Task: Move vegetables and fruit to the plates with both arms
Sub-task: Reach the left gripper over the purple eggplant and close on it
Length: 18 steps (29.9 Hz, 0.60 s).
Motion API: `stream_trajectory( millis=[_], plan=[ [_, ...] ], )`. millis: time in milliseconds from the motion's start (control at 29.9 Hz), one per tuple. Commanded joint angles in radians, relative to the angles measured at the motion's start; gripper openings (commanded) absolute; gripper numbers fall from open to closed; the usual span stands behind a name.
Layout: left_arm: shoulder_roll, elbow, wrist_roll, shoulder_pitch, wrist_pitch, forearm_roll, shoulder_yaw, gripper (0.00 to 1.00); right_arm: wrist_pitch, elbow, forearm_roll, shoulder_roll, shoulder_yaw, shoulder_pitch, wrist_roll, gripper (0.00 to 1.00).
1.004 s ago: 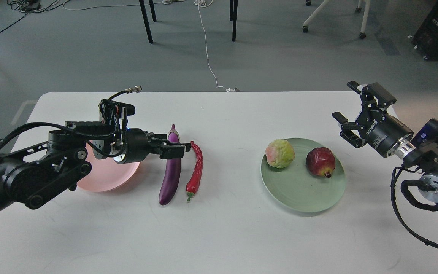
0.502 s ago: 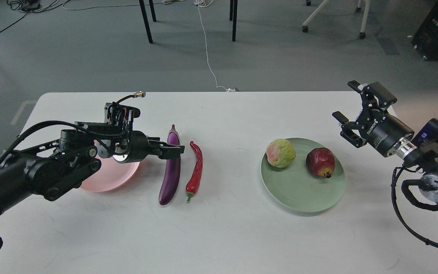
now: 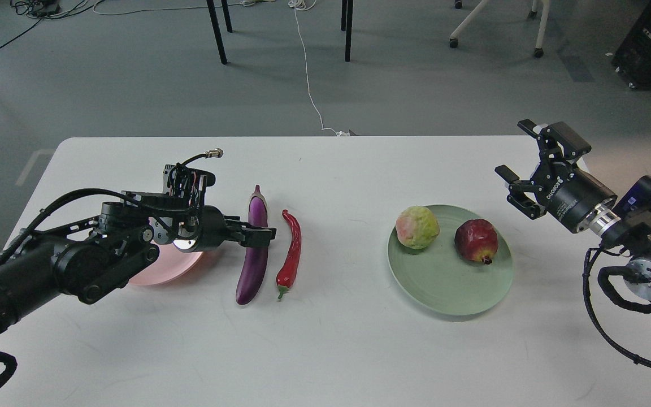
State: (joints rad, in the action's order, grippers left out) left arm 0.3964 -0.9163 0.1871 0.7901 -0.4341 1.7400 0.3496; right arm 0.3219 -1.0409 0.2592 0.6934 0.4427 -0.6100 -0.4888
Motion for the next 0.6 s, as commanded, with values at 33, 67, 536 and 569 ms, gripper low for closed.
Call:
stream_trajectory(
  millis=[33,67,536,569],
  plan=[
    [-0.017,0.002,-0.018,-0.002,-0.002,0.000,-0.007,0.94,0.000,0.001,0.000,0.000,0.001,0.001,0.000,0.99],
    [-0.019,0.005,-0.023,-0.002,0.000,0.000,-0.007,0.92,0.000,0.001,0.000,0.000,0.001,0.001,0.000,0.99],
    [-0.050,0.045,-0.067,0.006,-0.003,-0.014,-0.012,0.28,0.000,-0.001,0.000,0.000,0.001,0.001,0.000,0.99],
    [-0.050,0.045,-0.067,0.006,-0.005,-0.014,-0.012,0.27,0.000,0.001,0.002,-0.002,0.001,0.001,0.000,0.99]
  ],
)
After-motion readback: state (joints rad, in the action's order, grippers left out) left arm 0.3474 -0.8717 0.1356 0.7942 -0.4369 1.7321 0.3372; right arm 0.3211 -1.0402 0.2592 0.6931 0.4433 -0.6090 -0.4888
